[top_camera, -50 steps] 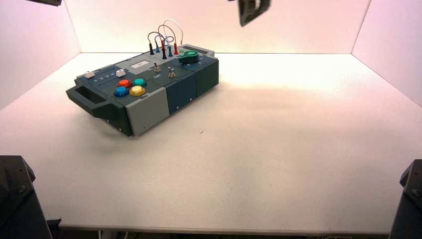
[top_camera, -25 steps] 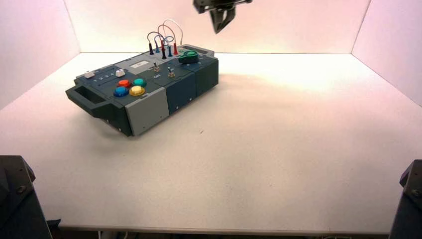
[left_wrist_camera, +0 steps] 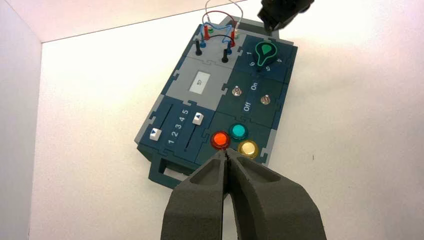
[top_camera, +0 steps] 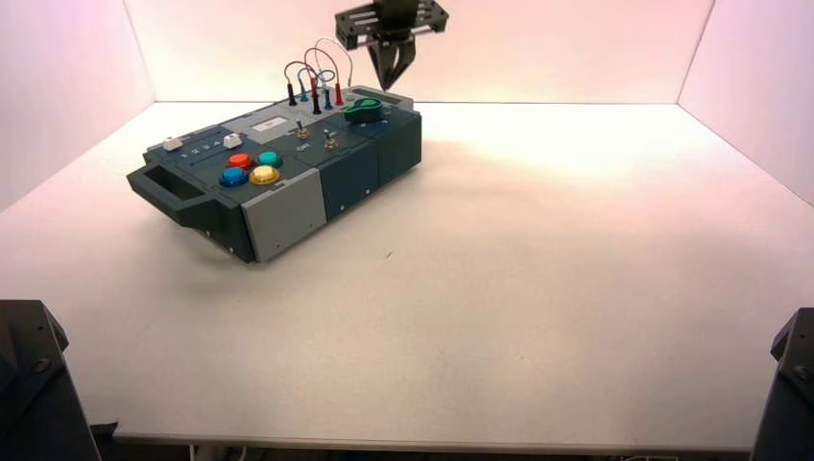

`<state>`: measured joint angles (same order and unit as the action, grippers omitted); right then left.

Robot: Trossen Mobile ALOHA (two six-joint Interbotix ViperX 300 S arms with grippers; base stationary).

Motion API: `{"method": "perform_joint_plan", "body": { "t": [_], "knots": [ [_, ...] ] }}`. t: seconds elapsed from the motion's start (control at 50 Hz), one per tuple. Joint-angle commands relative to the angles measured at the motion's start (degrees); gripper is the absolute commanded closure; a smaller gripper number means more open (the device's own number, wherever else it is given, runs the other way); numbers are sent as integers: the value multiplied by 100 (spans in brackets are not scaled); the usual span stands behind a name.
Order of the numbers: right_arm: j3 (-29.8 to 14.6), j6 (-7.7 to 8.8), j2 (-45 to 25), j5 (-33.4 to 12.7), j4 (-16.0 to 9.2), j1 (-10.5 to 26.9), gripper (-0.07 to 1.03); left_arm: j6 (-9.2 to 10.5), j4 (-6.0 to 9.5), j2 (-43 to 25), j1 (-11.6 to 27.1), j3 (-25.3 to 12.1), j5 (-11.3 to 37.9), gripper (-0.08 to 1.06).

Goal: Pull the black wire.

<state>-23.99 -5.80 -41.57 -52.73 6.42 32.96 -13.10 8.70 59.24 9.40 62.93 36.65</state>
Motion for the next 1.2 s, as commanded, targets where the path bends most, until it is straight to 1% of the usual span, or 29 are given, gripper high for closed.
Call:
{"method": "perform_joint_plan", "body": {
  "t": [0.02, 0.12, 0.18, 0.26, 0.6, 0.82, 0.9, 1.06, 1.2],
  "knots": [
    [176, 9, 202, 141, -18, 0, 98, -9, -9, 9, -62, -79, -79, 101],
    [369, 9, 220, 343, -9, -26, 98, 0, -9, 53, -62, -62, -114, 101],
    [396, 9, 220, 404, -9, -44, 98, -9, -9, 79, -62, -53, -132, 101],
    [325, 9, 176, 431, -9, -62, 98, -9, -18, 88, -70, -44, -149, 101],
    [-237, 9, -158, 352, 18, -88, 98, 0, -18, 88, -88, -44, -158, 101],
    [-712, 9, -510, 79, 44, -185, 98, -9, -9, 88, -88, -44, -158, 101],
    [-800, 9, -571, 35, 44, -220, 98, -9, -18, 97, -88, -44, -149, 101],
    [-791, 9, -562, -70, 44, -246, 98, -9, -26, 70, -97, -53, -149, 101],
    [-545, 9, -413, -167, 62, -246, 98, -9, -26, 53, -97, -70, -149, 101]
  ]
}}
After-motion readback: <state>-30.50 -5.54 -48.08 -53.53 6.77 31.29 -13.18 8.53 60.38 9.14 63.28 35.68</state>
